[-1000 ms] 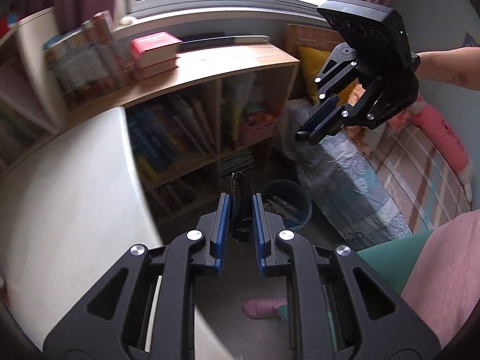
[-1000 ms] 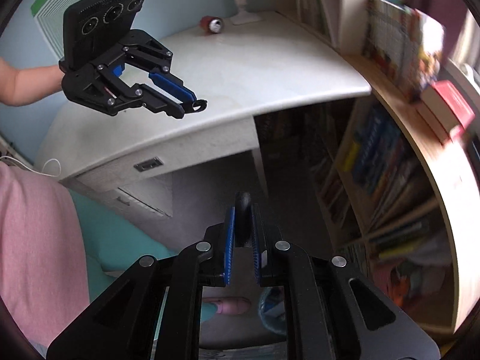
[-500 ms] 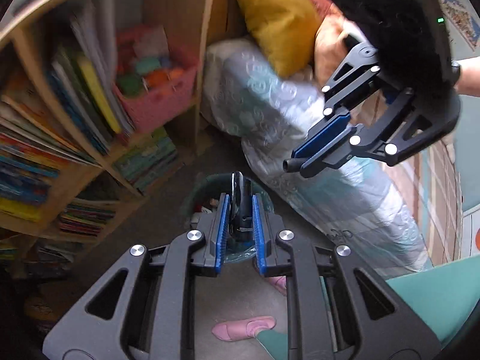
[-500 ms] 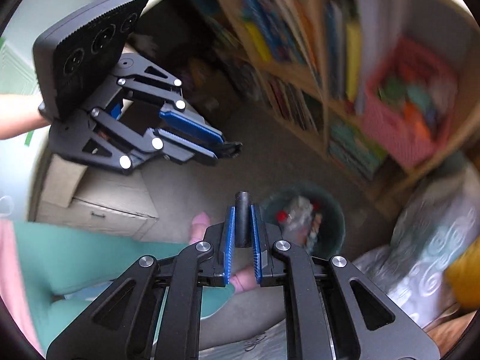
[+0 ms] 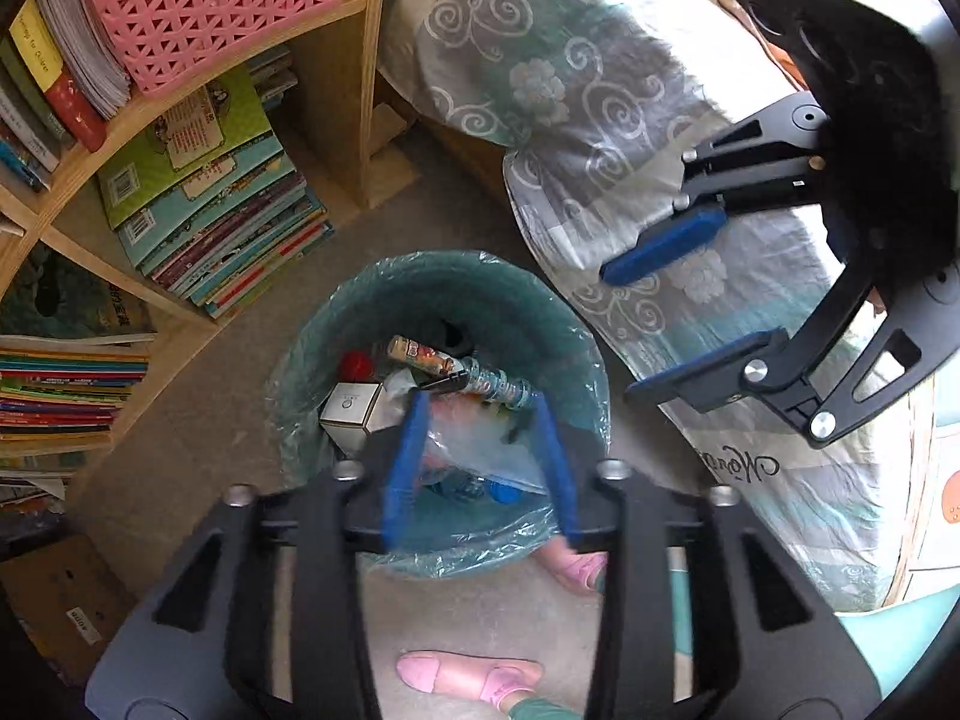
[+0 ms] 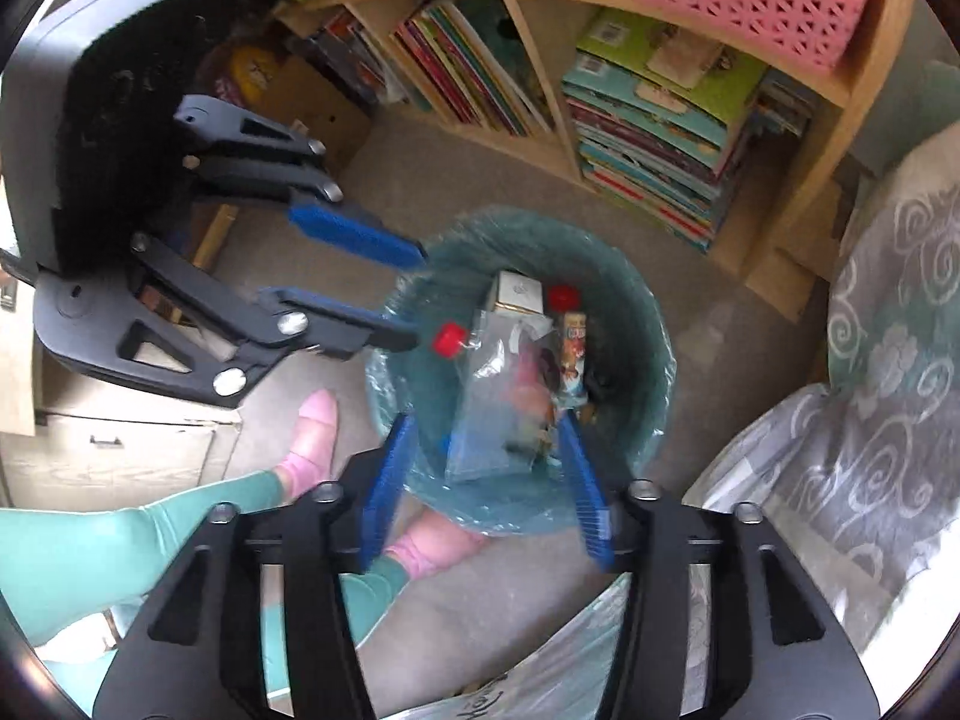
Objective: Collect trash
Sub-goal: 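Carry the black cylinder and black clip to the bin and release both, then return both tools from the bin to the table, then grasp the red drink can with the right tool, then carry the red can to the bin and open the right tool over it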
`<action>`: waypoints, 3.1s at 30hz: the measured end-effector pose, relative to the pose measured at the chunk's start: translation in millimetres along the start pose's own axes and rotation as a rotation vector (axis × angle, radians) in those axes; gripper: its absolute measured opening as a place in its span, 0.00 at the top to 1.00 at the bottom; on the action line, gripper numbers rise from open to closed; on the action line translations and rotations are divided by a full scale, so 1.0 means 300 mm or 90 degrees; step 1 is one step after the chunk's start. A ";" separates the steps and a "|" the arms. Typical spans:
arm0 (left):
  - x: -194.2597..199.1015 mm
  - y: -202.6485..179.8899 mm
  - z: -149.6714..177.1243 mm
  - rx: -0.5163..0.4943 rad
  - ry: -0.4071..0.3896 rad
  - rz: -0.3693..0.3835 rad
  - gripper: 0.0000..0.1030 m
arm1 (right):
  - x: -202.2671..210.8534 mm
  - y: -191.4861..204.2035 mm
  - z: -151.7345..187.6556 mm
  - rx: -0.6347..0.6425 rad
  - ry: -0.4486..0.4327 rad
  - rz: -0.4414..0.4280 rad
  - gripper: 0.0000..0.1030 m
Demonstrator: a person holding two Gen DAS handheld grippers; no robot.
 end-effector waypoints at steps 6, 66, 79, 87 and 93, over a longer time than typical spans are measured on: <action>0.141 -0.006 0.032 0.010 -0.016 -0.009 0.57 | 0.096 0.032 0.013 0.013 -0.019 -0.001 0.44; 2.169 1.337 1.994 0.949 -0.220 -0.548 0.25 | -0.454 2.827 -1.895 0.782 0.125 -0.160 0.27; 2.179 1.290 2.003 0.980 -0.223 -0.545 0.25 | -0.336 2.771 -1.904 0.746 0.111 -0.193 0.36; 2.224 1.193 1.867 0.898 -0.247 -0.530 0.25 | -0.082 2.669 -1.776 0.755 0.100 -0.190 0.36; 2.217 1.129 1.691 0.786 -0.246 -0.511 0.25 | 0.133 2.517 -1.656 0.714 0.051 -0.167 0.36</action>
Point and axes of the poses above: each gripper's, at about its wrist camera, not at the fingertips, and x roughly against the way its jaws point, y to its left, z to its underside, the point moved 5 cm from there along -x, roughly the way its jaws point, and after that the axes turned 8 degrees about -z, right-handed, at the moved point
